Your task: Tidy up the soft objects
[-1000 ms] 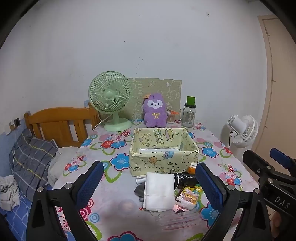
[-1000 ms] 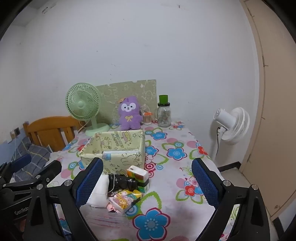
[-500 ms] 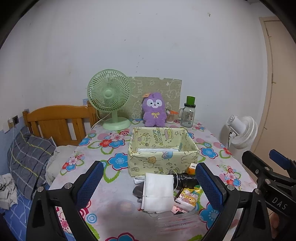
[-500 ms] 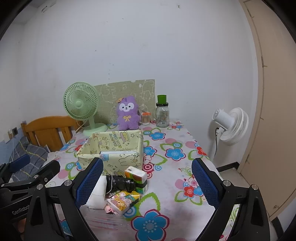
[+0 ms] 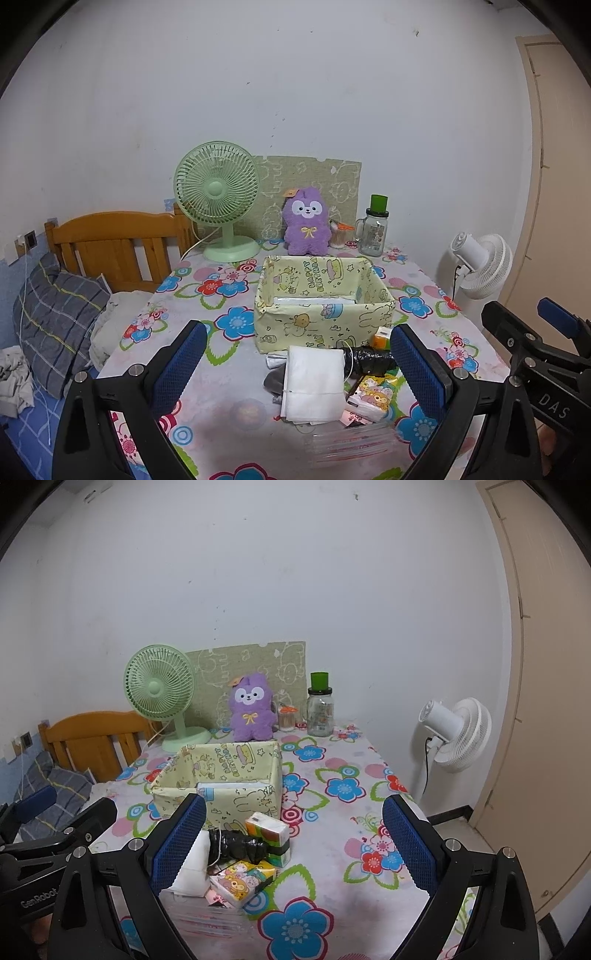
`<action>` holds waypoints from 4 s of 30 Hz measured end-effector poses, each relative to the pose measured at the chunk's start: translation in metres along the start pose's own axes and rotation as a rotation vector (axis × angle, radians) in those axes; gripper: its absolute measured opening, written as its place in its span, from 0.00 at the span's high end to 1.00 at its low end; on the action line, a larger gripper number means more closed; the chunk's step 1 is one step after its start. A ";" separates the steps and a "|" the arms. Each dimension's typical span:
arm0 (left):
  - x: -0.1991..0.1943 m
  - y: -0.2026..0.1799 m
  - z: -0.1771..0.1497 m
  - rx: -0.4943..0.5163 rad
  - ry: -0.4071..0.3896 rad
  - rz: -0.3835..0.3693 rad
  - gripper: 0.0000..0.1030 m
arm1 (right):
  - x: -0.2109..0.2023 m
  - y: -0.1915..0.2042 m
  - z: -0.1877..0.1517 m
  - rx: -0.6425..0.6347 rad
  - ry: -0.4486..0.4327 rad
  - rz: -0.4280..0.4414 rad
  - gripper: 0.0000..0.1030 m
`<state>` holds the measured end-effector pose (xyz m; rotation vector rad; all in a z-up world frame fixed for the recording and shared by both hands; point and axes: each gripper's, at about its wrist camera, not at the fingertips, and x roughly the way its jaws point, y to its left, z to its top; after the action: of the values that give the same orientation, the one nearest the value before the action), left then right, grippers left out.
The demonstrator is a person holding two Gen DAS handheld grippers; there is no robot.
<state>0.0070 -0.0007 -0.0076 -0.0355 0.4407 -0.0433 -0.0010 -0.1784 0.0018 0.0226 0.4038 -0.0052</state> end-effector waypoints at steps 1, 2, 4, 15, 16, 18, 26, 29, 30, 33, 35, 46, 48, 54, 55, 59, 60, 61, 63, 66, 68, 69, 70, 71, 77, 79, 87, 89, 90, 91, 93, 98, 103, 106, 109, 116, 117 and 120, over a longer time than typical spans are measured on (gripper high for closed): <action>0.000 0.000 0.000 -0.001 0.002 0.002 0.03 | 0.000 -0.001 0.000 0.005 0.002 0.003 0.05; 0.000 -0.001 0.000 -0.002 0.003 0.003 0.03 | 0.000 -0.002 0.000 0.010 0.005 0.005 0.05; -0.001 -0.001 0.000 -0.004 0.005 0.001 0.03 | 0.000 -0.002 0.000 0.016 0.010 0.009 0.05; -0.004 0.000 0.001 -0.001 -0.002 -0.012 0.03 | 0.001 -0.005 -0.001 0.024 0.015 0.013 0.05; -0.004 0.000 0.001 0.000 -0.003 -0.015 0.03 | 0.001 -0.005 -0.001 0.027 0.017 0.015 0.05; -0.005 0.000 0.001 0.000 -0.005 -0.017 0.03 | 0.001 -0.005 -0.001 0.027 0.015 0.015 0.05; -0.006 0.000 0.001 0.000 -0.003 -0.017 0.03 | 0.000 -0.005 -0.001 0.027 0.014 0.014 0.05; -0.005 0.000 0.001 -0.001 -0.003 -0.019 0.03 | 0.000 -0.005 -0.001 0.030 0.011 0.018 0.05; -0.006 0.001 0.001 -0.003 -0.004 -0.020 0.03 | 0.000 -0.006 -0.001 0.031 0.011 0.020 0.05; -0.007 0.001 0.002 -0.005 -0.008 -0.024 0.03 | -0.001 -0.004 -0.001 0.033 0.010 0.024 0.05; -0.006 0.000 0.002 -0.003 -0.008 -0.023 0.03 | -0.001 -0.005 -0.002 0.033 0.010 0.024 0.05; -0.005 0.001 0.002 -0.006 0.001 -0.021 0.03 | -0.001 -0.005 -0.003 0.038 0.007 0.036 0.05; -0.005 0.000 0.002 -0.006 0.002 -0.021 0.03 | 0.000 -0.005 -0.003 0.039 0.009 0.036 0.05; -0.002 0.002 0.002 -0.011 0.010 -0.023 0.03 | 0.003 -0.003 -0.005 0.036 0.016 0.036 0.05; -0.001 0.003 0.002 -0.012 0.013 -0.024 0.03 | 0.004 -0.003 -0.004 0.036 0.018 0.038 0.05; 0.005 0.006 0.001 -0.017 0.022 -0.032 0.04 | 0.008 -0.004 -0.005 0.039 0.027 0.053 0.05; 0.007 0.006 0.000 -0.015 0.025 -0.029 0.04 | 0.009 -0.004 -0.005 0.041 0.029 0.059 0.05; 0.008 0.006 0.000 -0.011 0.027 -0.025 0.05 | 0.009 -0.003 -0.005 0.038 0.028 0.057 0.05; 0.012 0.006 -0.001 -0.006 0.034 -0.026 0.06 | 0.011 -0.001 -0.005 0.027 0.027 0.055 0.06; 0.017 0.006 -0.002 -0.004 0.043 -0.026 0.06 | 0.016 -0.002 -0.007 0.028 0.036 0.058 0.06; 0.020 0.005 -0.004 -0.003 0.051 -0.026 0.06 | 0.021 -0.002 -0.008 0.033 0.045 0.056 0.07; 0.023 0.004 -0.006 0.001 0.059 -0.024 0.06 | 0.024 -0.003 -0.008 0.034 0.051 0.055 0.08; 0.026 0.004 -0.007 0.004 0.065 -0.023 0.06 | 0.027 -0.003 -0.009 0.036 0.056 0.056 0.08; 0.028 0.003 -0.009 0.009 0.072 -0.025 0.06 | 0.030 -0.002 -0.010 0.035 0.063 0.060 0.08; 0.041 -0.002 -0.016 0.032 0.106 -0.031 0.06 | 0.044 0.003 -0.017 0.015 0.094 0.069 0.08; 0.046 -0.003 -0.018 0.035 0.117 -0.030 0.06 | 0.049 0.003 -0.019 0.014 0.105 0.074 0.09; 0.064 -0.003 -0.024 0.037 0.162 -0.031 0.07 | 0.066 0.006 -0.026 0.011 0.148 0.078 0.10; 0.068 -0.004 -0.026 0.041 0.174 -0.035 0.06 | 0.071 0.006 -0.028 0.009 0.161 0.078 0.10; 0.071 -0.005 -0.027 0.043 0.180 -0.036 0.06 | 0.074 0.007 -0.029 0.009 0.167 0.080 0.11; 0.072 -0.005 -0.027 0.044 0.184 -0.037 0.07 | 0.076 0.007 -0.030 0.009 0.171 0.081 0.11; 0.077 -0.006 -0.028 0.047 0.196 -0.038 0.07 | 0.080 0.008 -0.031 0.008 0.182 0.080 0.12; 0.086 -0.007 -0.032 0.054 0.219 -0.041 0.06 | 0.092 0.010 -0.034 0.001 0.209 0.085 0.13; 0.098 -0.009 -0.037 0.056 0.252 -0.044 0.07 | 0.104 0.015 -0.039 -0.005 0.245 0.093 0.16; 0.104 -0.010 -0.040 0.057 0.267 -0.046 0.07 | 0.112 0.016 -0.042 0.000 0.264 0.096 0.16; 0.110 -0.011 -0.042 0.057 0.285 -0.049 0.07 | 0.118 0.018 -0.046 -0.006 0.280 0.098 0.17; 0.125 -0.012 -0.048 0.063 0.323 -0.052 0.07 | 0.131 0.021 -0.052 -0.007 0.316 0.099 0.17; 0.126 -0.012 -0.049 0.063 0.326 -0.054 0.07 | 0.133 0.021 -0.052 -0.007 0.321 0.099 0.17; 0.132 -0.012 -0.052 0.071 0.338 -0.053 0.13 | 0.139 0.024 -0.055 -0.014 0.338 0.103 0.20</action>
<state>0.1032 -0.0203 -0.1105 0.0305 0.7762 -0.1176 0.1060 -0.1534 -0.1026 0.0310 0.7405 0.1043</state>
